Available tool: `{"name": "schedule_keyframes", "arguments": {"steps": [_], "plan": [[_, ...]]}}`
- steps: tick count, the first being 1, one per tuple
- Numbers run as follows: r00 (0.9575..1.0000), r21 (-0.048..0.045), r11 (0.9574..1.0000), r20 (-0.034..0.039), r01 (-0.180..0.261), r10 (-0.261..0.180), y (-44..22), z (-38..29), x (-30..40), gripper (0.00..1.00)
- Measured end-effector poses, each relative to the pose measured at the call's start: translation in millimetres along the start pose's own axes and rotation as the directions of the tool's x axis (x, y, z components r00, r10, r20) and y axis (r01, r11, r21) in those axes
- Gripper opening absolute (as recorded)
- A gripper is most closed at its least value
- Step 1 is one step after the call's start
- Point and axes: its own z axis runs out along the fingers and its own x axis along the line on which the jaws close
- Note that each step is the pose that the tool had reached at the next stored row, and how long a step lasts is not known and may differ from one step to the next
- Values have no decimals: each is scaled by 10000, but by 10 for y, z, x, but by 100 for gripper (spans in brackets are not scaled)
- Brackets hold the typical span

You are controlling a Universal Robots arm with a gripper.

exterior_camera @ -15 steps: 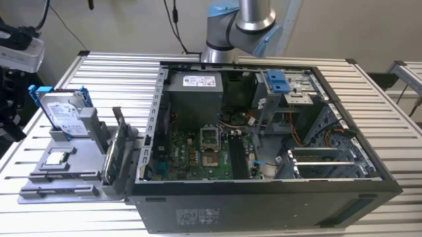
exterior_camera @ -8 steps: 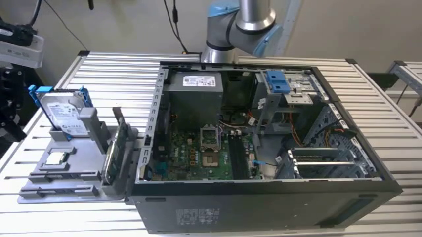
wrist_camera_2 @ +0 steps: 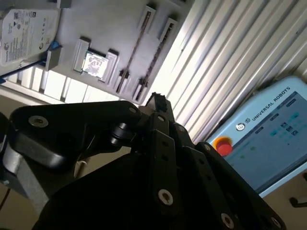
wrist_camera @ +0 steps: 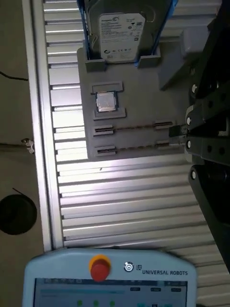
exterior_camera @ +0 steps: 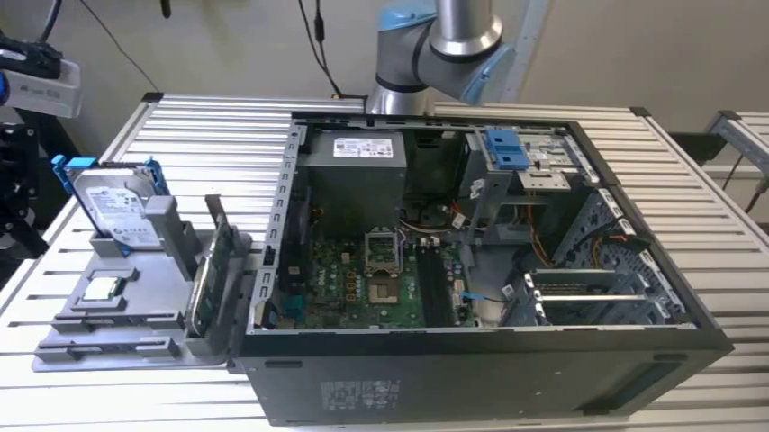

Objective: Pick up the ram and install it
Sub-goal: 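Pick up the ram and move it above insertion slot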

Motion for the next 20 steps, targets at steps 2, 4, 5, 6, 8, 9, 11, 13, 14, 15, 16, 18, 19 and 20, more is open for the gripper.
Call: {"name": "schedule_keyframes", "arguments": {"steps": [2,4,5,6,8,9,11,13,14,15,16,18,19,20], "plan": [[9999,-1,9999,-1,170,-170,0,1,0,11],[9994,-2,9994,0,340,-340,0,3,0,11],[9991,-5,9991,-2,431,-431,-1,2,-1,11],[9987,-6,9987,-3,513,-513,-2,2,0,11],[9979,-7,9979,-4,650,-650,-3,2,-1,11],[9975,-7,9975,-3,713,-713,-3,3,-1,11],[9970,-8,9970,-4,779,-779,-3,4,-1,11],[9969,-8,9969,-4,781,-781,-3,4,-1,11],[9969,-8,9969,-4,781,-781,-3,4,-1,11],[9969,-8,9969,-4,781,-781,-3,4,-1,11],[9969,-8,9969,-4,781,-781,-3,4,-1,11],[9969,-8,9969,-4,782,-782,-3,4,-1,11],[9969,-8,9969,-4,782,-782,-3,4,-1,11],[9969,-8,9969,-3,783,-783,-3,4,-1,11]]}}
